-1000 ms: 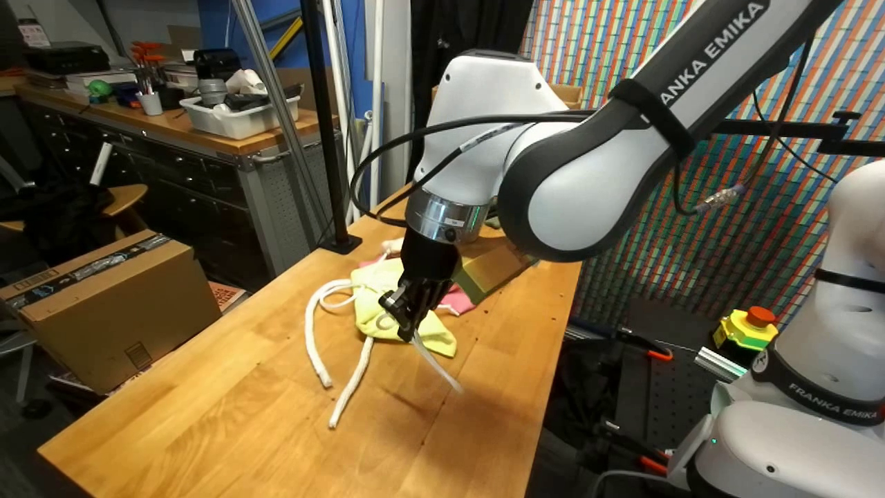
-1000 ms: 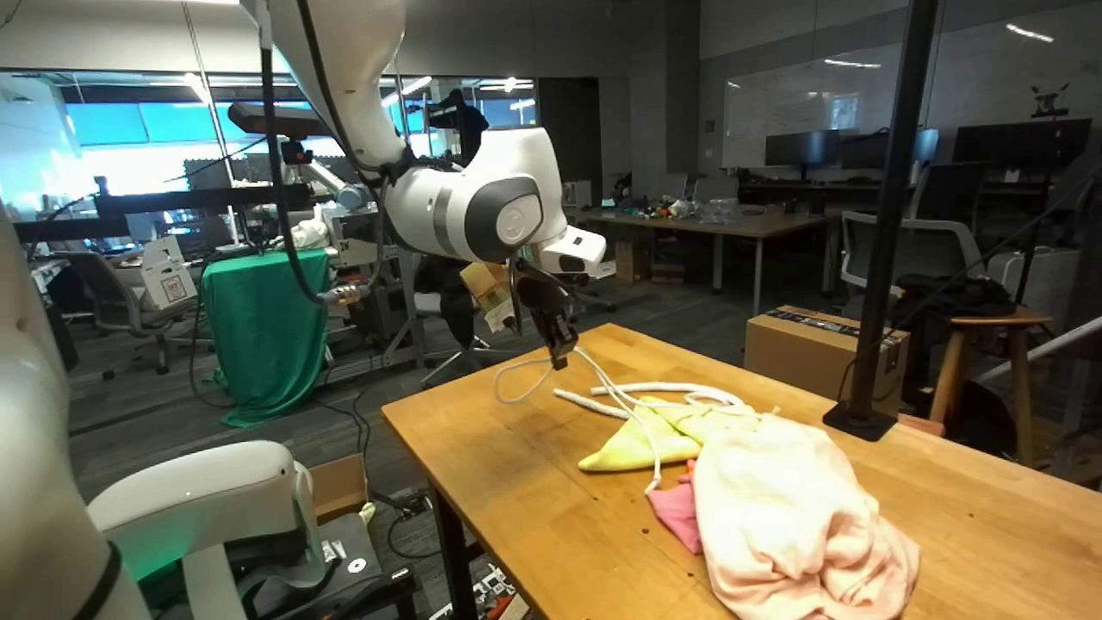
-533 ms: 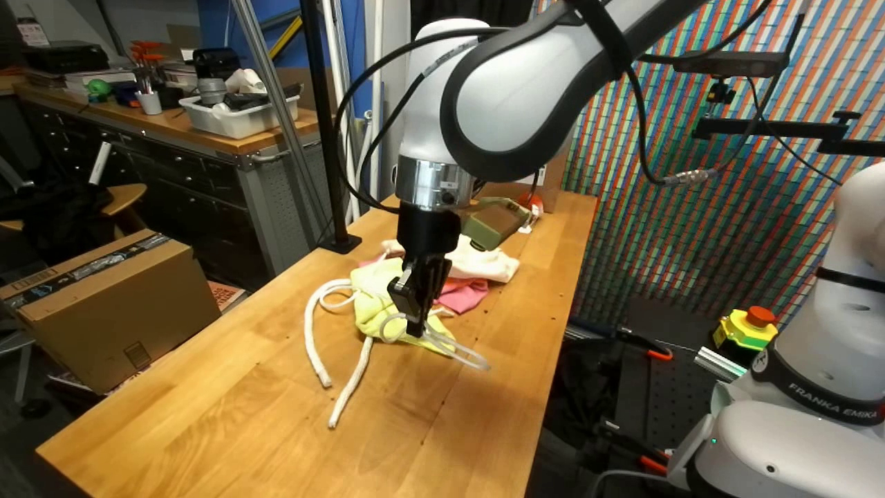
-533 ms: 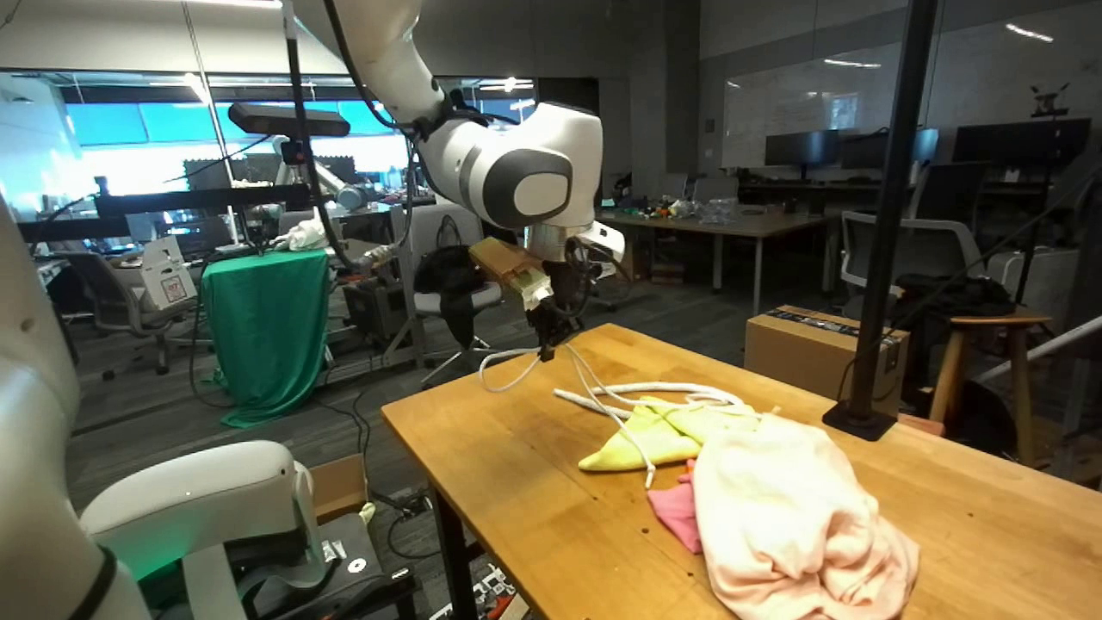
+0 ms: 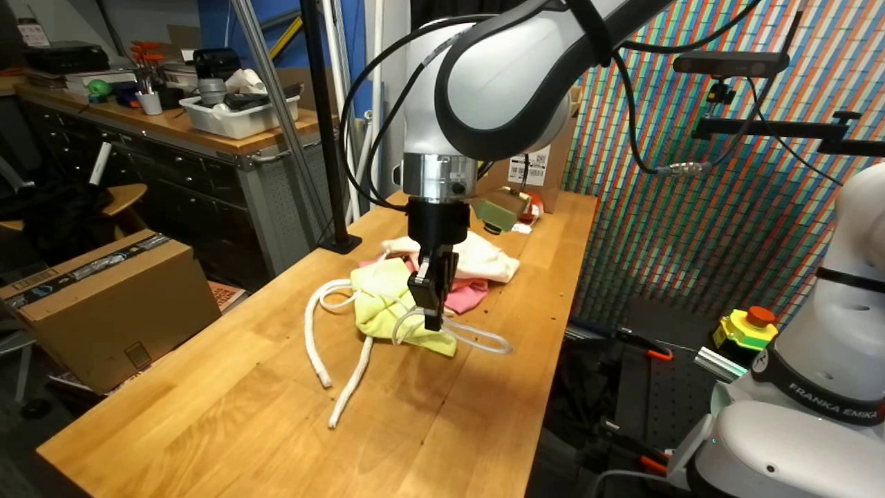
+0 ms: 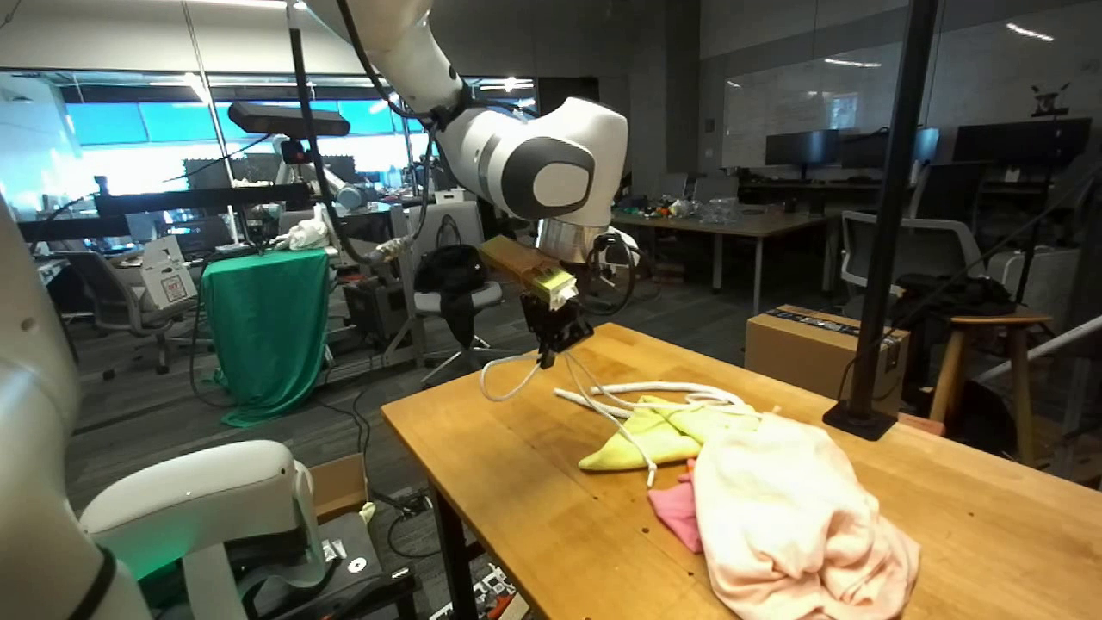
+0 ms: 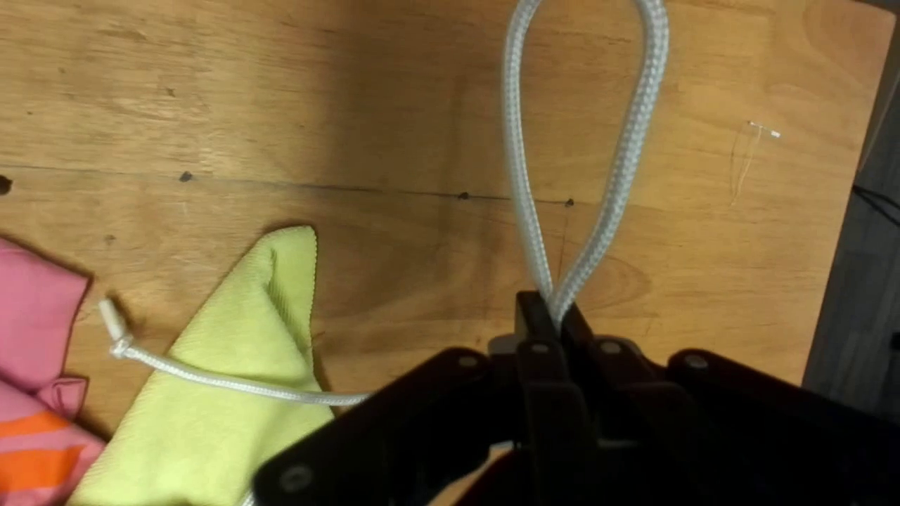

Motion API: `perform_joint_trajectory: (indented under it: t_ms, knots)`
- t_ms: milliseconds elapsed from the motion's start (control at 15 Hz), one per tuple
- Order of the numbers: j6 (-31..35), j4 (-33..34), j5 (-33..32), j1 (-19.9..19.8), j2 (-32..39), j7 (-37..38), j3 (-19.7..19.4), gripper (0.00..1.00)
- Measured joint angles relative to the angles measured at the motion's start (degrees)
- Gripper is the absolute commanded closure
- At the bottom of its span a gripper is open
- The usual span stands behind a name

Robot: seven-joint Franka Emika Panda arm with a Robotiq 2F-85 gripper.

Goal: Pick up the clothes from the table and put them around the table.

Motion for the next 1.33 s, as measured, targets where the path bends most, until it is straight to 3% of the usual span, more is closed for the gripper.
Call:
perform_joint_trajectory:
  t_ms: [333, 733, 933, 1333]
  knots:
    - [-7.8, 0.3, -0.7, 0.0, 0.1, -7.5, -0.1, 0.99]
    - [-13.6, 0.4, -12.7, 0.7, 1.5, -13.4, 0.0, 0.99]
    - [-8.1, 0.2, -15.1, 1.0, 2.6, -12.4, 0.0, 0.99]
    - [7.9, -3.1, -10.5, 1.3, 3.2, -2.3, 0.1, 0.99]
